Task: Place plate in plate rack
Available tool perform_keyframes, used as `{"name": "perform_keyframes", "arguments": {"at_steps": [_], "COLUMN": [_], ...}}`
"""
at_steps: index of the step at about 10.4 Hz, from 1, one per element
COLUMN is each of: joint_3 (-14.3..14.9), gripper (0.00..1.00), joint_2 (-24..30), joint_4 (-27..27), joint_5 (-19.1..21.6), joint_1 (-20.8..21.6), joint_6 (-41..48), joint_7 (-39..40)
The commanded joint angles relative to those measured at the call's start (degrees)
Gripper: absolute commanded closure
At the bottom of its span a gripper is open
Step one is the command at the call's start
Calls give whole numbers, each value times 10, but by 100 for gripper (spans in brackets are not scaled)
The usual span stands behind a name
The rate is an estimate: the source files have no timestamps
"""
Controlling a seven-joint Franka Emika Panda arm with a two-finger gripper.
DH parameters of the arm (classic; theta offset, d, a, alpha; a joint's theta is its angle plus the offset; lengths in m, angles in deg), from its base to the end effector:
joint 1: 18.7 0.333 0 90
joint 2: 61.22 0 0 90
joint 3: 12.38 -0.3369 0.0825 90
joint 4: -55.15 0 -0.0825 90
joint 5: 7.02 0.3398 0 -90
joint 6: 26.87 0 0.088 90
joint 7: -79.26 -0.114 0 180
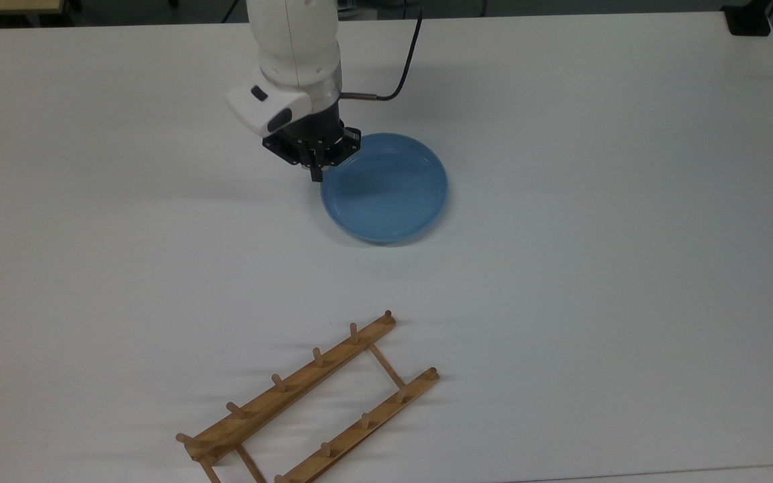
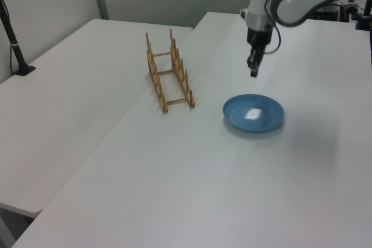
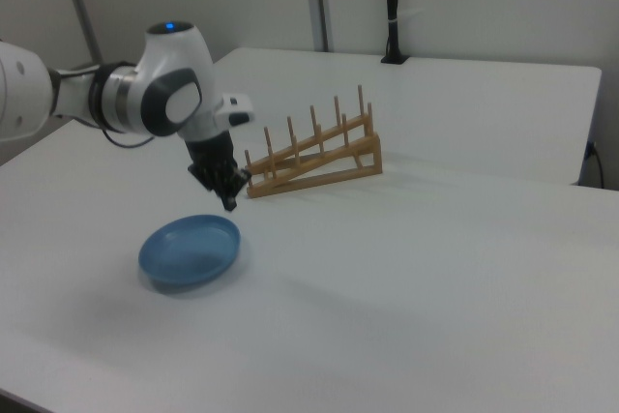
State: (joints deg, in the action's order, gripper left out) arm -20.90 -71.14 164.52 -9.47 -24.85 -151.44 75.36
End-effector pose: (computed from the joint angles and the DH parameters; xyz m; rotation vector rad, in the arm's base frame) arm 0.5737 0.0176 0.4520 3.1323 -0.0117 0.1485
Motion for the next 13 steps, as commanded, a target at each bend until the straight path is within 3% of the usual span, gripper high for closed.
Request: {"name": "perform_keyframes", "arguments": {"at_steps": [1,4,5,6,7,8,13], "joint_3": [1,1,1,1,1,1,1], "gripper": [100,100,71,58,36,24,29], "joint_2": [8,1,-3,-12,-16,-30,-70], "joint_4": [-47,-17,-1,17,23,24,23], "joint_5": [8,0,-1,-4,-4,-4,1], "joint_1": [0,-4,-5,-6,-11,-13,-9], "joint_6": [-1,-1,-1,-1,-5,-5,-8], "joint_7": [-8,5,20,49,62,62,44]}}
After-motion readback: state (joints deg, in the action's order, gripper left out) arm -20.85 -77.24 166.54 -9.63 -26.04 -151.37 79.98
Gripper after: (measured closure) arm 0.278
